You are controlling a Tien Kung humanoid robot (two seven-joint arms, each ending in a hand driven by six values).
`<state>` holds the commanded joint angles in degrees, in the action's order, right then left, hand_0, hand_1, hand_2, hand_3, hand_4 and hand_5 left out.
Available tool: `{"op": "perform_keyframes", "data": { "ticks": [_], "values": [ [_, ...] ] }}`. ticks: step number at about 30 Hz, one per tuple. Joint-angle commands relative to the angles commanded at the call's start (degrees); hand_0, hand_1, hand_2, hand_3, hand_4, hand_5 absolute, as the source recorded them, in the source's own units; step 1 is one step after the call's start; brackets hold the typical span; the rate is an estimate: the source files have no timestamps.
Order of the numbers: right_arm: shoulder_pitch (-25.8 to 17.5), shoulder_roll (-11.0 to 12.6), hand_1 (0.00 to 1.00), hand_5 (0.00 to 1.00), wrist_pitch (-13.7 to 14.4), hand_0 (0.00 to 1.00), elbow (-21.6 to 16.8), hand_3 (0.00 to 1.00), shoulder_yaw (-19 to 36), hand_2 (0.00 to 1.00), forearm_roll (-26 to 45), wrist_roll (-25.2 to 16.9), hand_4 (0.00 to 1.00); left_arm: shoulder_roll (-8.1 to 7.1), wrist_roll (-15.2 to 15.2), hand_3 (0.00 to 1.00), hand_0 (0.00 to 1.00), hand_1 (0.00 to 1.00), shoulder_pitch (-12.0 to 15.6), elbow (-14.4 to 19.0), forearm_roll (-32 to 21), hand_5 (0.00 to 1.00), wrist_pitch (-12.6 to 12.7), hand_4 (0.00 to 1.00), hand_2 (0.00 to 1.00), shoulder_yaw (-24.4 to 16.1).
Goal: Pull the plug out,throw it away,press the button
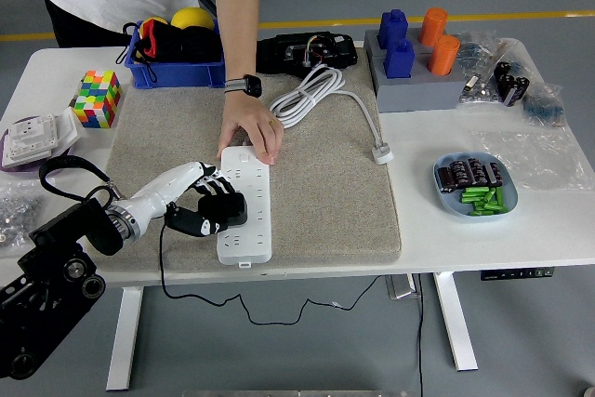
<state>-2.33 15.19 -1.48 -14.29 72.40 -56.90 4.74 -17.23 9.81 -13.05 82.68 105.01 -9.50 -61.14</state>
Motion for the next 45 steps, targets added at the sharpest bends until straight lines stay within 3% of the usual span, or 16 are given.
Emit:
{"op": "perform_keyframes", "data": {
  "ticks": [2, 3, 8, 18, 22, 30, 38, 39, 44, 45],
  "values": [
    [0.0, 0.0, 0.680, 0.600, 0.0, 0.728, 0.0, 0.646, -0.1, 0.659, 0.0, 0.0, 0.746, 0.03, -0.2, 0.579, 0.350, 0.393, 0.0, -0.1, -0.3, 0.002, 0.3, 0.753, 0.443, 0.1],
    [0.1, 0.0, 0.680, 0.600, 0.0, 0.728, 0.0, 0.646, -0.1, 0.660, 0.0, 0.0, 0.746, 0.02, -0.5, 0.566, 0.368, 0.334, 0.0, -0.1, -0.5, 0.002, 0.5, 0.728, 0.398, 0.1],
    [0.1, 0.2, 0.680, 0.600, 0.0, 0.728, 0.0, 0.646, -0.5, 0.660, 0.2, 0.0, 0.746, -0.09, -2.1, 0.566, 0.368, 0.334, 0.0, 0.3, -2.2, 0.002, 1.8, 0.728, 0.398, -0.3],
    [0.3, 0.5, 0.680, 0.599, 0.0, 0.728, 0.0, 0.646, -1.0, 0.659, 0.4, 0.0, 0.747, -0.51, -3.8, 0.563, 0.367, 0.339, -1.5, 0.3, -9.1, 0.002, 1.3, 0.729, 0.391, -3.8],
    [0.4, 0.6, 0.679, 0.600, 0.0, 0.728, 0.0, 0.646, -1.2, 0.659, 0.5, 0.0, 0.746, 0.15, -4.7, 0.561, 0.365, 0.337, -3.5, -3.5, -8.6, 0.002, 3.5, 0.747, 0.383, -5.2],
    [0.3, 0.7, 0.680, 0.599, -0.1, 0.728, 0.0, 0.645, -1.7, 0.659, 0.6, 0.0, 0.746, 1.78, -6.4, 0.559, 0.362, 0.342, -7.0, -15.6, -5.9, 0.002, 9.4, 0.731, 0.381, -5.5],
    [0.1, 0.5, 0.680, 0.597, -0.1, 0.728, 0.1, 0.645, -1.6, 0.659, 0.5, 0.0, 0.746, 3.06, -7.5, 0.568, 0.391, 0.359, -7.7, -21.4, -5.4, 0.002, 11.6, 0.716, 0.389, -5.2],
    [0.1, 0.5, 0.680, 0.598, -0.1, 0.728, 0.0, 0.646, -1.6, 0.659, 0.5, 0.1, 0.747, 3.15, -7.5, 0.588, 0.397, 0.444, -7.9, -21.8, -4.9, 0.002, 11.9, 0.699, 0.477, -5.1],
    [0.0, 0.4, 0.680, 0.598, -0.1, 0.728, 0.0, 0.646, -1.3, 0.659, 0.4, 0.0, 0.747, 3.35, -7.4, 0.588, 0.397, 0.444, -8.1, -23.3, -4.2, 0.002, 11.6, 0.699, 0.477, -5.0],
    [0.0, 0.4, 0.680, 0.598, -0.1, 0.728, 0.0, 0.646, -1.2, 0.659, 0.4, 0.0, 0.746, 3.36, -7.3, 0.729, 0.602, 0.650, -8.1, -23.4, -4.3, 0.002, 11.3, 0.813, 0.678, -5.0]
  ]
}}
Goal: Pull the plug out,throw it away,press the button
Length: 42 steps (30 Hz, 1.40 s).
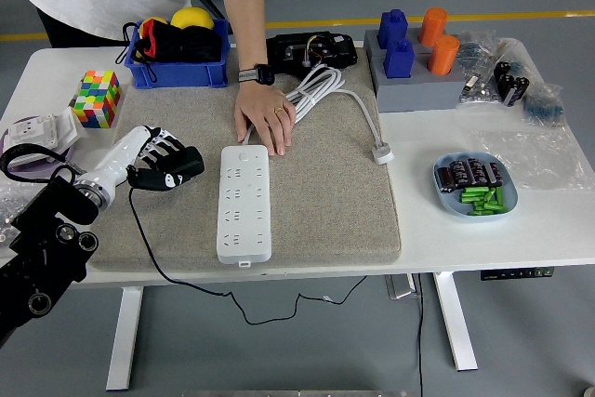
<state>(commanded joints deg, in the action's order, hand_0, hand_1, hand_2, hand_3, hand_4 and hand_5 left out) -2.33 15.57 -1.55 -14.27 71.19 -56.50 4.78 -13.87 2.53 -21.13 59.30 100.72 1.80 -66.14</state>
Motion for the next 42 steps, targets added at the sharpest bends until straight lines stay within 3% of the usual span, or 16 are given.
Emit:
{"op": "perform_keyframes", "data": {
  "ticks": [5, 6, 11, 12, 17, 18, 23, 24, 29, 30, 35, 36, 41, 42],
  "values": [
    [-0.1, -0.1, 0.680, 0.598, 0.0, 0.728, 0.0, 0.646, 0.2, 0.659, -0.1, 0.1, 0.746, 0.09, 0.2, 0.729, 0.602, 0.650, 0.2, -0.4, -1.2, 0.002, -0.9, 0.813, 0.678, 0.3],
    [-0.1, -0.2, 0.680, 0.598, -0.1, 0.728, 0.0, 0.646, 0.2, 0.659, -0.1, 0.1, 0.746, 0.09, 0.2, 0.862, 0.737, 0.782, 0.2, -0.4, -1.3, 0.002, -1.1, 0.933, 0.860, 0.4],
    [-0.2, -0.3, 0.680, 0.598, 0.0, 0.728, 0.0, 0.646, 0.5, 0.659, -0.2, 0.0, 0.746, 0.09, -0.2, 0.862, 0.737, 0.782, 0.5, 0.5, -0.9, 0.002, -0.9, 0.933, 0.860, 0.1],
    [-0.3, -0.3, 0.679, 0.598, 0.0, 0.728, 0.0, 0.645, 0.5, 0.659, -0.2, 0.0, 0.746, 0.09, -0.2, 0.891, 0.761, 0.827, 0.5, 0.8, -0.6, 0.002, -0.9, 0.943, 0.914, -0.1],
    [-0.3, -0.4, 0.679, 0.598, 0.0, 0.728, 0.0, 0.645, 0.7, 0.659, -0.2, 0.0, 0.746, -0.20, -0.3, 0.891, 0.761, 0.827, 0.6, 4.7, -0.9, 0.002, -0.1, 0.943, 0.914, -0.5],
    [-0.3, -0.4, 0.679, 0.597, 0.0, 0.728, 0.0, 0.645, 0.7, 0.659, -0.1, 0.0, 0.746, -0.26, -0.4, 0.852, 0.753, 0.766, 0.5, 5.6, -1.1, 0.002, 0.1, 0.920, 0.797, -0.3],
    [-0.2, -0.5, 0.679, 0.597, 0.0, 0.728, 0.0, 0.645, 1.0, 0.659, -0.2, 0.0, 0.746, -0.68, -0.4, 0.852, 0.753, 0.766, -0.8, 10.6, -2.7, 0.002, 0.2, 0.920, 0.797, 2.6],
    [-0.2, -0.5, 0.679, 0.597, 0.0, 0.728, 0.0, 0.645, 1.0, 0.659, -0.2, 0.0, 0.746, -0.69, -0.1, 0.715, 0.438, 0.514, -1.4, 11.1, -3.3, 0.002, -0.1, 0.751, 0.459, 3.6],
    [-0.1, -0.5, 0.679, 0.597, 0.0, 0.728, -0.1, 0.645, 1.1, 0.659, -0.2, 0.0, 0.746, -0.04, 2.0, 0.715, 0.438, 0.514, -4.8, 9.4, -6.7, 0.002, -1.7, 0.751, 0.459, 8.0],
    [-0.1, -0.5, 0.679, 0.597, 0.0, 0.728, -0.1, 0.645, 1.1, 0.660, -0.2, 0.0, 0.746, 0.01, 2.2, 0.655, 0.209, 0.279, -5.1, 9.1, -7.0, 0.002, -1.9, 0.394, 0.300, 8.5],
    [-0.2, -0.5, 0.679, 0.597, 0.0, 0.728, 0.1, 0.645, 1.1, 0.660, -0.1, 0.0, 0.746, 0.19, 4.1, 0.655, 0.209, 0.279, -7.7, 6.6, -8.7, 0.002, -3.0, 0.394, 0.300, 11.7],
    [-0.2, -0.5, 0.679, 0.597, 0.0, 0.728, 0.1, 0.645, 1.1, 0.659, -0.1, 0.0, 0.746, 0.23, 4.5, 0.633, 0.065, 0.089, -8.2, 6.1, -8.4, 0.002, -3.1, 0.143, 0.133, 12.3],
    [-0.2, -0.6, 0.679, 0.597, 0.0, 0.728, 0.1, 0.645, 1.2, 0.659, -0.1, 0.0, 0.746, 0.30, 7.2, 0.633, 0.065, 0.089, -10.1, 4.8, -8.4, 0.002, -4.6, 0.143, 0.133, 13.9],
    [-0.2, -0.6, 0.680, 0.597, 0.0, 0.728, 0.1, 0.645, 1.2, 0.659, -0.1, 0.0, 0.746, 0.30, 7.9, 0.629, 0.018, 0.017, -10.4, 4.6, -9.0, 0.002, -4.8, 0.002, 0.096, 14.4]
  ]
}}
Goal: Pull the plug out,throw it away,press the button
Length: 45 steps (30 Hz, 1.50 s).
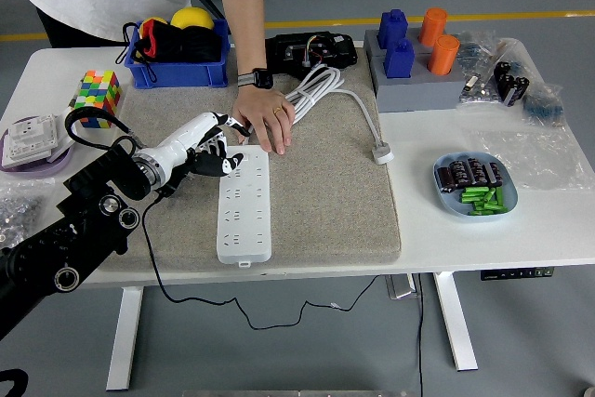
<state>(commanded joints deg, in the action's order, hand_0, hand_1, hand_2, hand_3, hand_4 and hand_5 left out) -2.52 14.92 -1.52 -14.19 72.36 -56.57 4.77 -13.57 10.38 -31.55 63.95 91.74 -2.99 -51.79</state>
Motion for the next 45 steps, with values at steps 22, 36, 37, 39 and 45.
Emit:
{"op": "perform_keyframes", "data": {
  "ticks": [22, 36, 37, 39, 45],
  "values": [
    [0.0, 0.1, 0.680, 0.598, 0.0, 0.728, 0.0, 0.645, -0.5, 0.659, 0.2, 0.0, 0.747, 2.30, 4.8, 0.638, 0.019, 0.015, -4.4, -6.6, 0.2, 0.002, -0.9, 0.008, 0.085, 5.7],
    [0.0, 0.4, 0.680, 0.597, 0.0, 0.728, 0.0, 0.644, -0.8, 0.658, 0.2, 0.0, 0.747, 2.77, 5.4, 0.637, 0.019, 0.016, -5.7, -10.2, 0.2, 0.002, -0.8, 0.013, 0.086, 7.7],
    [-0.1, 0.4, 0.680, 0.597, 0.0, 0.728, 0.0, 0.644, -0.8, 0.658, 0.2, 0.0, 0.747, 2.74, 5.5, 0.637, 0.019, 0.016, -5.7, -10.3, 0.2, 0.002, -0.9, 0.013, 0.086, 7.9],
    [-0.1, 0.4, 0.680, 0.597, 0.0, 0.728, 0.0, 0.644, -0.9, 0.658, 0.2, 0.0, 0.747, 2.62, 5.5, 0.637, 0.019, 0.016, -5.7, -10.4, 0.0, 0.002, -1.0, 0.013, 0.086, 8.4],
    [0.0, 0.5, 0.680, 0.598, 0.1, 0.728, -0.1, 0.644, -1.1, 0.658, 0.3, -0.1, 0.746, 2.39, 5.3, 0.637, 0.019, 0.016, -5.7, -9.9, -0.2, 0.002, -1.0, 0.014, 0.086, 8.9]
  ]
}}
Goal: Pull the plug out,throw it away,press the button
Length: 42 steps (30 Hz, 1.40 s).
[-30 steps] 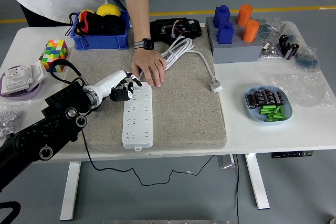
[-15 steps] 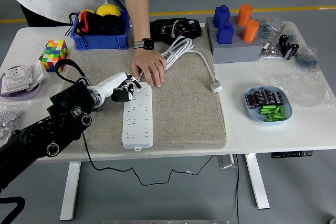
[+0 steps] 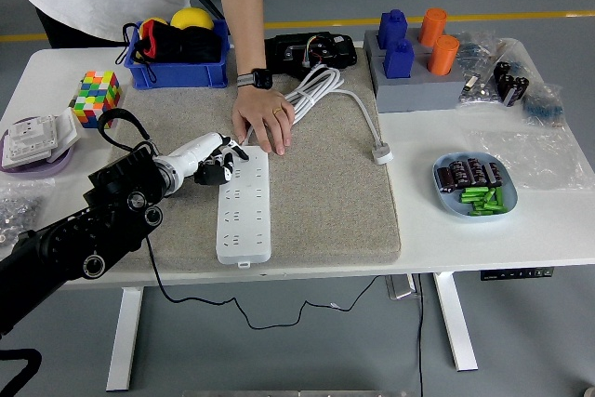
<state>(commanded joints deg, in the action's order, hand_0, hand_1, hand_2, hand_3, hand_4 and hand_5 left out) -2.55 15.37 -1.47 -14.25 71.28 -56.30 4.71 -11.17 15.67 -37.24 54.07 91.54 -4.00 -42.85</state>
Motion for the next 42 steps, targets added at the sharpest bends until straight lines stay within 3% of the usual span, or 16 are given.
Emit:
{"op": "perform_keyframes", "data": {
  "ticks": [10, 14, 15, 20, 21, 26, 27, 32, 33, 34, 42],
  "values": [
    [0.0, 0.0, 0.680, 0.597, 0.0, 0.728, 0.0, 0.643, 0.3, 0.658, -0.1, 0.0, 0.746, -1.02, -1.3, 0.635, 0.018, 0.018, 0.7, 6.3, 1.5, 0.002, 1.2, 0.002, 0.097, -5.6],
    [0.0, -0.2, 0.680, 0.597, 0.0, 0.728, 0.0, 0.643, 0.5, 0.658, -0.2, 0.0, 0.746, -1.75, -3.3, 0.635, 0.018, 0.018, 2.6, 9.5, 2.8, 0.002, 2.4, 0.002, 0.097, -9.3],
    [0.0, -0.2, 0.679, 0.596, 0.0, 0.728, 0.0, 0.644, 0.5, 0.658, -0.2, 0.0, 0.746, -1.84, -3.8, 0.671, 0.111, 0.099, 3.0, 10.1, 3.2, 0.002, 2.8, 0.138, 0.179, -10.0],
    [-0.2, -0.4, 0.679, 0.596, 0.0, 0.728, 0.0, 0.644, 0.5, 0.658, -0.3, 0.0, 0.746, -2.41, -6.2, 0.671, 0.111, 0.099, 7.1, 14.4, 4.9, 0.002, 4.5, 0.138, 0.179, -16.7],
    [-0.2, -0.4, 0.679, 0.597, 0.0, 0.728, 0.1, 0.644, 0.5, 0.658, -0.3, 0.0, 0.746, -2.47, -6.5, 0.693, 0.211, 0.223, 7.9, 14.9, 5.1, 0.002, 4.9, 0.474, 0.314, -18.4],
    [-0.1, -0.4, 0.679, 0.597, 0.0, 0.728, 0.0, 0.644, 0.6, 0.658, -0.4, 0.0, 0.746, -2.48, -8.0, 0.693, 0.211, 0.223, 12.2, 16.9, 6.2, 0.002, 6.0, 0.474, 0.314, -25.4],
    [-0.1, -0.4, 0.679, 0.597, 0.0, 0.728, 0.0, 0.644, 0.6, 0.658, -0.4, 0.0, 0.746, -2.45, -8.0, 0.774, 0.731, 0.718, 13.0, 17.3, 6.7, 0.034, 6.1, 0.659, 0.686, -26.6],
    [-0.1, -0.6, 0.679, 0.597, 0.0, 0.728, 0.0, 0.644, 0.8, 0.658, -0.4, 0.0, 0.746, -1.99, -8.2, 0.774, 0.731, 0.718, 16.8, 17.9, 8.8, 0.034, 6.5, 0.659, 0.686, -32.8],
    [-0.1, -0.6, 0.679, 0.596, 0.0, 0.728, 0.0, 0.643, 0.8, 0.658, -0.4, 0.0, 0.745, -1.92, -8.4, 0.793, 0.816, 0.795, 17.3, 17.9, 8.9, 0.078, 6.6, 0.670, 0.746, -33.7],
    [-0.1, -0.6, 0.679, 0.596, 0.0, 0.728, 0.0, 0.643, 0.9, 0.658, -0.4, 0.0, 0.745, -1.83, -8.5, 0.793, 0.816, 0.795, 18.2, 18.0, 9.0, 0.078, 6.8, 0.670, 0.746, -35.0],
    [0.1, -0.4, 0.679, 0.596, 0.1, 0.728, 0.0, 0.643, 1.1, 0.657, -0.5, -0.1, 0.745, -1.88, -10.4, 0.796, 0.833, 0.805, 21.0, 18.2, 9.7, 0.117, 8.6, 0.681, 0.766, -42.3]
  ]
}}
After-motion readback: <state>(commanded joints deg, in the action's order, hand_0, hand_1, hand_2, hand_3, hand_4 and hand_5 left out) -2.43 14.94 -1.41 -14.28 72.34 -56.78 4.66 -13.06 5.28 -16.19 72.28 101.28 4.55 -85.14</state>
